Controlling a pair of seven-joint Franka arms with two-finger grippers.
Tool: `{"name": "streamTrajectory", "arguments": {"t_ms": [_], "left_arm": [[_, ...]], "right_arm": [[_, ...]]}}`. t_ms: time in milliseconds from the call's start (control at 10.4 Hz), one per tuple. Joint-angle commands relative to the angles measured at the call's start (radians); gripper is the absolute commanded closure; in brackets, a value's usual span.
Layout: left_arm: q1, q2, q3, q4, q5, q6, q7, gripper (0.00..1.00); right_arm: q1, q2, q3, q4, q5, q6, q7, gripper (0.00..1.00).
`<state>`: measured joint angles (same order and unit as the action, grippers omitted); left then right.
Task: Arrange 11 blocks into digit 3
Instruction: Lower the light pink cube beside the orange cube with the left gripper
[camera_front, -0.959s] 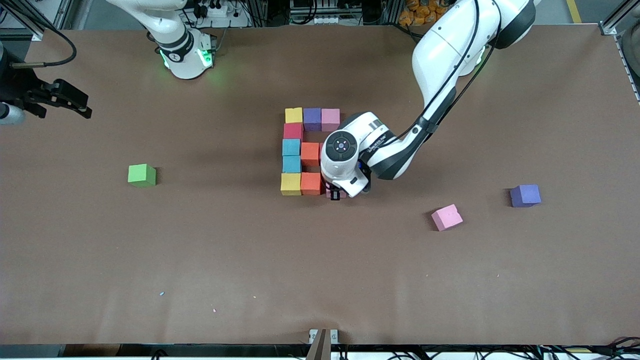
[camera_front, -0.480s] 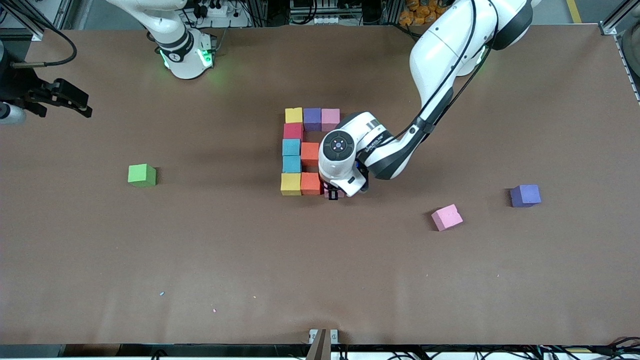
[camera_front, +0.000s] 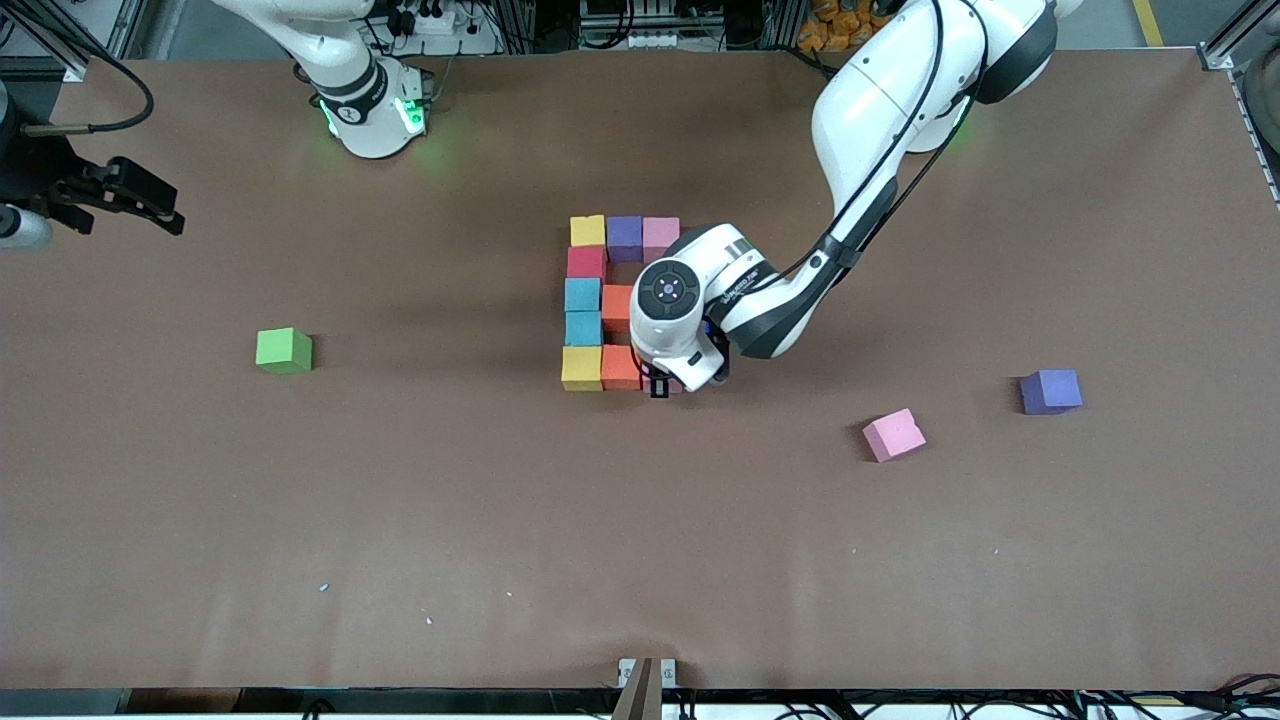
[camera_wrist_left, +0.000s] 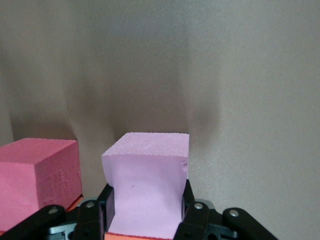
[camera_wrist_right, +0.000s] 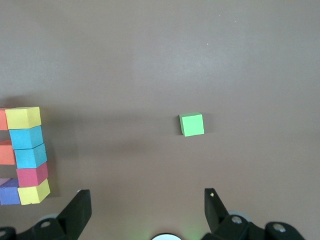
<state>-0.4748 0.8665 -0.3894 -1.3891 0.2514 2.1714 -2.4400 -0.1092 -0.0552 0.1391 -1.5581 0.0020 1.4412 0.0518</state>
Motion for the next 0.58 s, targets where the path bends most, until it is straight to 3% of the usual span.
{"name": "streamTrajectory", "arguments": {"t_ms": [0,480], "left_arm": [[-0.016,0.008,0.014,0.028,-0.023,-0.018,-0.011,0.67],[-0.016,0.022,0.014,0.039,-0.023,-0.010,-0.010,0.66]], "right_arm": [[-0.007,-0.015,0.005,-0.003,-0.010,-0.008,-0.009,0.00],[-0.007,-0.015,0.007,-0.005,-0.010,-0.008,-0.009,0.00]]}}
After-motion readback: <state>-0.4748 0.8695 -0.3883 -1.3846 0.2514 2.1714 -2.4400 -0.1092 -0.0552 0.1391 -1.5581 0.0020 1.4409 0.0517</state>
